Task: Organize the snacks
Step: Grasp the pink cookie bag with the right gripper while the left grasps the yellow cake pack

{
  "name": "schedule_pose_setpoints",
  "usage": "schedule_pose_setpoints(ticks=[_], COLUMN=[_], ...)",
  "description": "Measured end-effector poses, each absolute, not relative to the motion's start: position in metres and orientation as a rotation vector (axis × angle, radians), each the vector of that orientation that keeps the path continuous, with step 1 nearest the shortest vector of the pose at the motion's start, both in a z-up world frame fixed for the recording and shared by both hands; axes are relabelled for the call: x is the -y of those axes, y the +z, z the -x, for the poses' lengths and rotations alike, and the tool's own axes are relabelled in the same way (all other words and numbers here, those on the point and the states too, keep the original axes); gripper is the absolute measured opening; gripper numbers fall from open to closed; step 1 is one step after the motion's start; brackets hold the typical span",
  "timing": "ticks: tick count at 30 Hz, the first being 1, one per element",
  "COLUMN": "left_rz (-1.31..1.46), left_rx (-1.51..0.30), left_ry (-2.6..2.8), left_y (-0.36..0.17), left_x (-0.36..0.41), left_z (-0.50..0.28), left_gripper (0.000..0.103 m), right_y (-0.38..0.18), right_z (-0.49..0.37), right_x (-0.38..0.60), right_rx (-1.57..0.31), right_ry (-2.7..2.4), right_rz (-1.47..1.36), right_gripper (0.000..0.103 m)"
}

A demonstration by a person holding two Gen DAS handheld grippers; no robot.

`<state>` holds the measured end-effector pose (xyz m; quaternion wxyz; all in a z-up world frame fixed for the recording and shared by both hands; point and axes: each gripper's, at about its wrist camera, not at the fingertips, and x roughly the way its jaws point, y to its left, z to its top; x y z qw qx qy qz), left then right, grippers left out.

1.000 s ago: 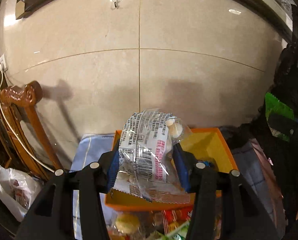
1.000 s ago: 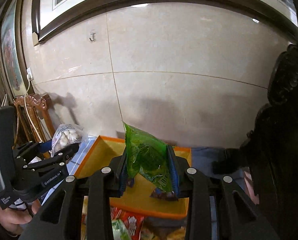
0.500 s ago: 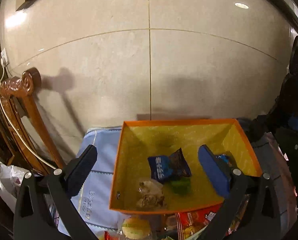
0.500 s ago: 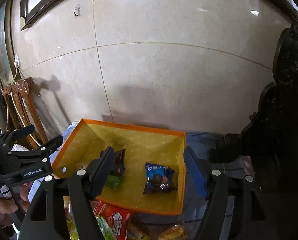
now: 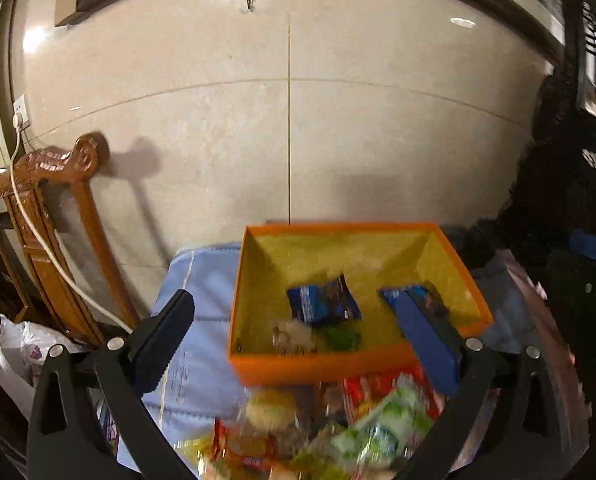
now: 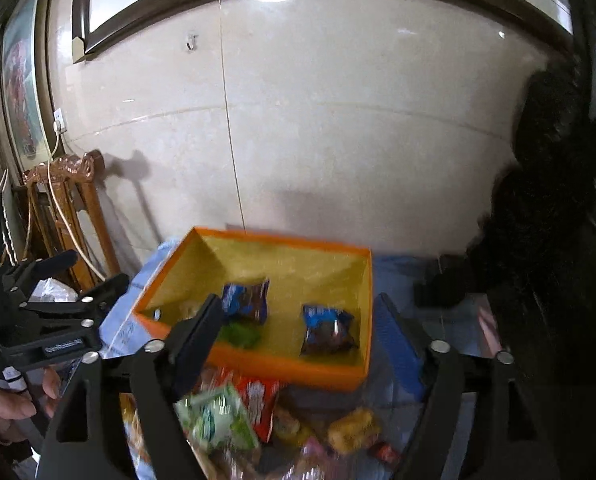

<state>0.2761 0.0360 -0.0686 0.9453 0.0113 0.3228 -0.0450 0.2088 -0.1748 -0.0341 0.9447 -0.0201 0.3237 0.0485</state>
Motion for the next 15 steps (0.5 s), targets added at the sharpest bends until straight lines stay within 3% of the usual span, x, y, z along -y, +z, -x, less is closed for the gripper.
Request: schedule_pose_setpoints(ticks=[10,15], left_rz=[-0.057,-0.048], left_rx=[-0.875,-0.911], left_ry=[-0.054,-0.042], left_y=[-0.203,-0.240], left_x=[-0.047,-0.049], left_z=[-0.193,-0.183], left_gripper=[0.099,0.099], right_y=[-0.182,-0.216], right_z=[-0.131,-0.133], right_x=[0.201,0.202], right_rx=[-0.926,-0.975], right_ry=[-0.026,-0.066], right_rz=[-0.088,-0.129], right_gripper=[0.084,0.084])
